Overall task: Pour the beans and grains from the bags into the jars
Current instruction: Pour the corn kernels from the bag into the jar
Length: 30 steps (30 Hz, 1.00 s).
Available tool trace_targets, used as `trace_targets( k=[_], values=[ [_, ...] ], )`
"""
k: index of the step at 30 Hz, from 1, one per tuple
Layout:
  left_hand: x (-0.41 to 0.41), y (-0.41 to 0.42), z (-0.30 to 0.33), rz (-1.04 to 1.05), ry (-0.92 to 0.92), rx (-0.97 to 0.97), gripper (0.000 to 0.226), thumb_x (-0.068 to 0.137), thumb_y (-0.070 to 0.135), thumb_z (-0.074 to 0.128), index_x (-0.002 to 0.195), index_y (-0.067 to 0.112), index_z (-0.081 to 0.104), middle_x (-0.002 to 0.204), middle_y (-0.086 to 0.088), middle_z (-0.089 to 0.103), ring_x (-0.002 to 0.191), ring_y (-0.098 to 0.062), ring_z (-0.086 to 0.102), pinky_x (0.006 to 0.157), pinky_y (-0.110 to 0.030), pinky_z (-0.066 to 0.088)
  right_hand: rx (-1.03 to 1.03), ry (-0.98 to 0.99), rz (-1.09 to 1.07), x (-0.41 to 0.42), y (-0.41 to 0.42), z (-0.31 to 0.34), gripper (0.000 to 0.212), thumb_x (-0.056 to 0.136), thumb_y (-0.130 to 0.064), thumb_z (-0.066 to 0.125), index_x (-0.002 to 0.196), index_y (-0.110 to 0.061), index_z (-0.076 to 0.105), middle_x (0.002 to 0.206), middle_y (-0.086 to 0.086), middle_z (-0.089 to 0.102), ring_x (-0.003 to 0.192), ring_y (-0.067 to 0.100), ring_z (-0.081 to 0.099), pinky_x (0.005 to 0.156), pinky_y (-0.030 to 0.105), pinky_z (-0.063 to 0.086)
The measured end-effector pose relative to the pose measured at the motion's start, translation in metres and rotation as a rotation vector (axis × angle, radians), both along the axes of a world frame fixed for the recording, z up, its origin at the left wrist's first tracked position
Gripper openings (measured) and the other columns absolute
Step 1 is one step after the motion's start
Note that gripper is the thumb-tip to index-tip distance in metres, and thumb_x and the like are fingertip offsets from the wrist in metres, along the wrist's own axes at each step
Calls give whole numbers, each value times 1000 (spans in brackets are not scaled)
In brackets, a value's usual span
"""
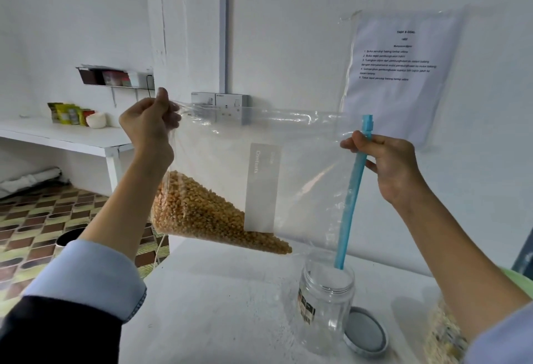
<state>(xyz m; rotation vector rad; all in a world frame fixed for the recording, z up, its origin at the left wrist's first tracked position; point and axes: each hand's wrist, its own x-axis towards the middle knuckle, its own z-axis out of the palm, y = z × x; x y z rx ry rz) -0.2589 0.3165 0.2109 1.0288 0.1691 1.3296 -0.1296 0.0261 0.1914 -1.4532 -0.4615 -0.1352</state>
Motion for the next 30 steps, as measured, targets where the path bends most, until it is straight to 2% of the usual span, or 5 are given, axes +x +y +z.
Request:
trace_targets(
  k=[10, 16, 22, 27, 30],
  values=[
    [-2, -7, 1, 25, -6, 61, 28, 90, 14, 65, 62, 7, 61, 46, 6, 59, 42, -9, 48, 48, -22, 41, -58, 9, 48, 6, -5, -7, 9, 86, -28, 64, 85, -21, 69, 106, 6, 71, 106, 24, 62, 104, 44, 41],
    [-1, -10, 2, 31, -14, 47, 30, 89, 13, 66, 60, 8, 61, 46, 5, 58, 41, -11, 47, 47, -23, 40, -146, -78, -36, 12, -8, -6, 8, 83, -27, 70, 79, -19, 71, 94, 5, 73, 93, 23, 67, 85, 21, 48],
    [-2, -9, -1, 33, -16, 20, 30, 89, 12, 66, 60, 7, 60, 45, 5, 57, 41, -11, 47, 47, -23, 40, -224, -144, -61, 18, -10, -2, 20, 83, -29, 70, 88, -11, 73, 90, 4, 73, 84, 12, 65, 89, 20, 46],
    [1, -11, 0, 37, -3, 41, 27, 89, 11, 65, 63, 5, 60, 45, 6, 58, 42, -10, 49, 48, -22, 42, -136, -30, 21, 16, -11, -2, 16, 76, -31, 72, 82, -16, 72, 97, 7, 72, 102, 24, 63, 100, 37, 45],
    [2, -10, 1, 53, 9, 74, 27, 89, 12, 65, 63, 6, 61, 46, 6, 60, 43, -10, 50, 49, -22, 44, -102, -26, 10, 13, -11, -7, 18, 72, -33, 72, 81, -18, 72, 96, 4, 72, 98, 19, 63, 98, 33, 45]
  ],
)
